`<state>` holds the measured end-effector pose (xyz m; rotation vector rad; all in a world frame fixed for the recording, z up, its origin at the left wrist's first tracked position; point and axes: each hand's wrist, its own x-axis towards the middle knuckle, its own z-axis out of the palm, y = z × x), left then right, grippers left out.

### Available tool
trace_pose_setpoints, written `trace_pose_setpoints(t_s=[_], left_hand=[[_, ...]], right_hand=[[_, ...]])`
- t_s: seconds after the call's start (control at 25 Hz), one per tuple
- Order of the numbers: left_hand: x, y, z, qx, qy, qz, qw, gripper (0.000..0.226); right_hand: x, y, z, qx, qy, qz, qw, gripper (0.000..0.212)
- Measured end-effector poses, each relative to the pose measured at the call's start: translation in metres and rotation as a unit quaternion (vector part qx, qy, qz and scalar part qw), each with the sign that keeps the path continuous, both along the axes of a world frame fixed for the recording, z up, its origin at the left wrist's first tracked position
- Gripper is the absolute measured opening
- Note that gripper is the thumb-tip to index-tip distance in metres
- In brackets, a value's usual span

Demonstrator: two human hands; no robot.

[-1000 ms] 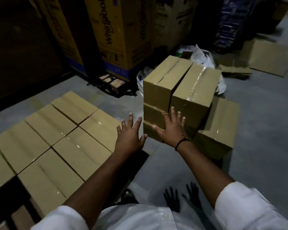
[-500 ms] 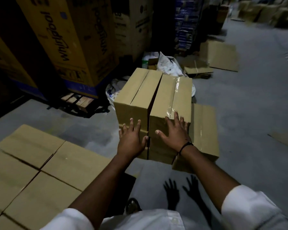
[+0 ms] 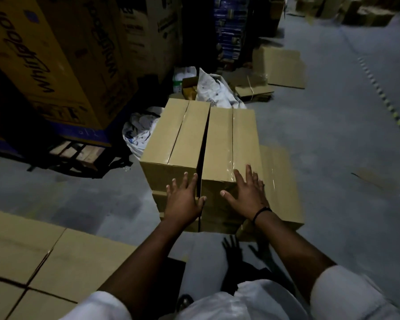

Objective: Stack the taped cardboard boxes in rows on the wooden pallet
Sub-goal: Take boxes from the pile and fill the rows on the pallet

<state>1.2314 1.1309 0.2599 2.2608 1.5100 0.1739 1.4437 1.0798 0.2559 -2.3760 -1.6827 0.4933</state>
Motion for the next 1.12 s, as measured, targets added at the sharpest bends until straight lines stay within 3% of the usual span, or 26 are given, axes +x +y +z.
trace_pose_setpoints(t_s=[0.6, 0.92, 1.12], left_hand=[[0.115, 0.144, -0.060, -0.101, 0.088, -0.106, 0.985, 0.067], [0.164, 0.209, -0.077, -0.115, 0.158, -0.136, 0.971, 0.073], [0.198, 0.244, -0.081, -0.147, 0.147, -0.112, 0.972, 0.081]], right_hand=[[0.116, 0.125, -0.074, -0.158, -0.006, 0.012, 0.987, 0.090], [0.160, 0.183, -0.082, -0.168, 0.013, 0.025, 0.985, 0.090], [0.182, 0.214, -0.086, -0.170, 0.014, 0.039, 0.985, 0.092]])
